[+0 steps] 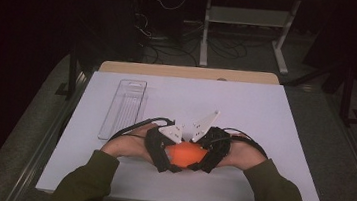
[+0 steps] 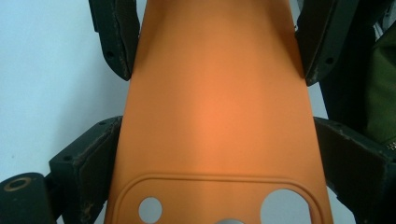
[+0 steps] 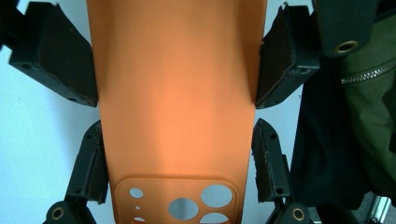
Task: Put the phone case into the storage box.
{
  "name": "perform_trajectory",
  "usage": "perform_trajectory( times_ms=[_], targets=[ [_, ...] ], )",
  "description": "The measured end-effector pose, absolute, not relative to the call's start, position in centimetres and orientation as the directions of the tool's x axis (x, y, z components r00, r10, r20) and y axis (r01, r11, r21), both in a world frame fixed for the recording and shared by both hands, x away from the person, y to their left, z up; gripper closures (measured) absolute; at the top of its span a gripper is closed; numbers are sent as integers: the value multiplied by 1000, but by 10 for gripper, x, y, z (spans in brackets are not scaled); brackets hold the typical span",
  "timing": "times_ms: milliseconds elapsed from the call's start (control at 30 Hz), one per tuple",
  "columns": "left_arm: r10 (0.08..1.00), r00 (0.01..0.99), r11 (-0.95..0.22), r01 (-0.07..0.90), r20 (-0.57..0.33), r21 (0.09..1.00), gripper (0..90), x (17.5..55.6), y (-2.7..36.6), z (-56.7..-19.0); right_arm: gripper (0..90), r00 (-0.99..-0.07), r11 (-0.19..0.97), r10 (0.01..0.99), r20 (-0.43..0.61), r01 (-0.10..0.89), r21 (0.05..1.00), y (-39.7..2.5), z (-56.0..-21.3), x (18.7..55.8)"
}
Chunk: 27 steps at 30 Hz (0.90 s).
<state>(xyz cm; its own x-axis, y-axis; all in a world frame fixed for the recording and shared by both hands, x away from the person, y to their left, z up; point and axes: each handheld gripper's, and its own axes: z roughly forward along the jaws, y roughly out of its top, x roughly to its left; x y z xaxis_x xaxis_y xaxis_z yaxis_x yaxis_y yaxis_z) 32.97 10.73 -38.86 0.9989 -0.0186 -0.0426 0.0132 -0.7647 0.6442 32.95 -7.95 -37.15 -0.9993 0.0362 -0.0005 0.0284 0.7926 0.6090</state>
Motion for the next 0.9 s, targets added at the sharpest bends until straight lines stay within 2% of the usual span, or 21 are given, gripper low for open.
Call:
perform_trajectory(
  times_ms=[900],
  targets=[
    [-26,999,-772,6,-41,636,140,330,108,-388,153,-1000,796,27,0,22,604,-78,-371,329]
  ],
)
